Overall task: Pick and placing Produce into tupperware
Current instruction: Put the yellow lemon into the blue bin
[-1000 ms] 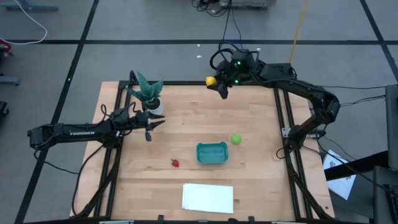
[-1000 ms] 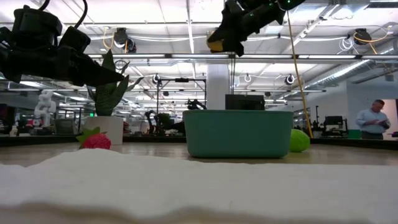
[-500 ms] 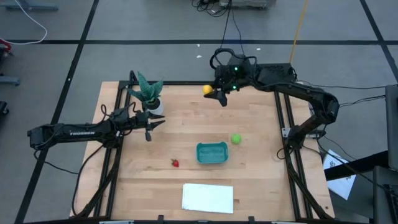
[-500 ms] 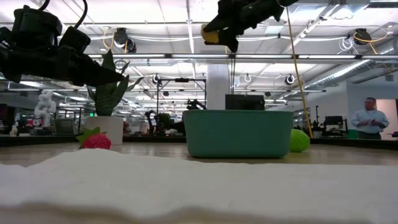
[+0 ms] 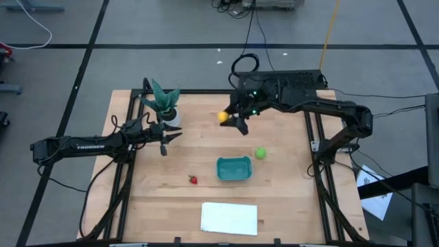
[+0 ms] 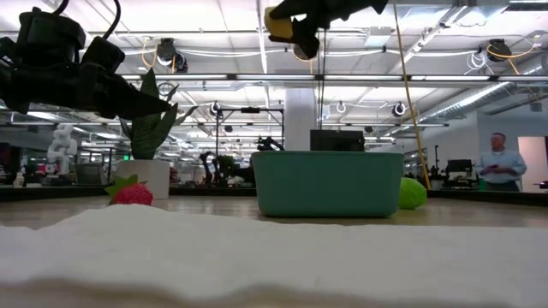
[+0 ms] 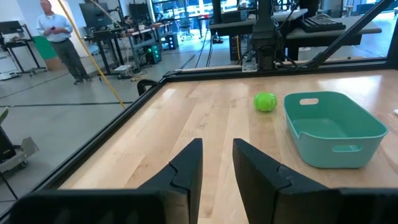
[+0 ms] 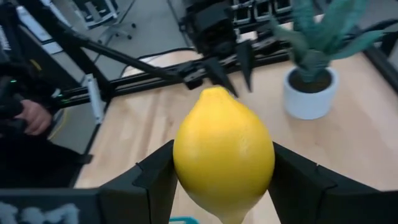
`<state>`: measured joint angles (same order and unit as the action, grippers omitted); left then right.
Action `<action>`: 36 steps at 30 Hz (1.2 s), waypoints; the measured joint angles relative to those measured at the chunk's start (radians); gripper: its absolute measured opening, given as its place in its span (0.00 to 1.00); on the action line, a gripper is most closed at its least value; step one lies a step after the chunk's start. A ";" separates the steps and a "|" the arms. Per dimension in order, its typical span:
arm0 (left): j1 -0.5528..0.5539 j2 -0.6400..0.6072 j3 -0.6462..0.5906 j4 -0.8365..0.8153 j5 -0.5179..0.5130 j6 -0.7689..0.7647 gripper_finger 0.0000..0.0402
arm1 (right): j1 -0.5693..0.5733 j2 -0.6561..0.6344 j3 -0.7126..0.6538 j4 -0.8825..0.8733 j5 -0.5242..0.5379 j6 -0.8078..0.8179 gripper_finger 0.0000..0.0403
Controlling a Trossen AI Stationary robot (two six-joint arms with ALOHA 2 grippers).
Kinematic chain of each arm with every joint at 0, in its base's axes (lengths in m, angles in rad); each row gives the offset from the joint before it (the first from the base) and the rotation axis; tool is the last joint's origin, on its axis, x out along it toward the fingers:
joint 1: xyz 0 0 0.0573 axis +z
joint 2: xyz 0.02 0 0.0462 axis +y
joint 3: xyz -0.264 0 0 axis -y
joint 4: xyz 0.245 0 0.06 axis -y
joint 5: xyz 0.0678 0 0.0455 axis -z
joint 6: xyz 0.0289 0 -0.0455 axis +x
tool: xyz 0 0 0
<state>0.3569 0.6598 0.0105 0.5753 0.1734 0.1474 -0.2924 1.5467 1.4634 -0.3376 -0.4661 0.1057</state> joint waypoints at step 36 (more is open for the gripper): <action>0.000 0.001 0.000 -0.036 0.000 -0.020 0.23 | 0.165 0.144 0.000 -0.136 0.103 -0.024 0.50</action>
<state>0.3569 0.6609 0.0105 0.5396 0.1734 0.1276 -0.1273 1.6910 1.4639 -0.4740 -0.3631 0.0815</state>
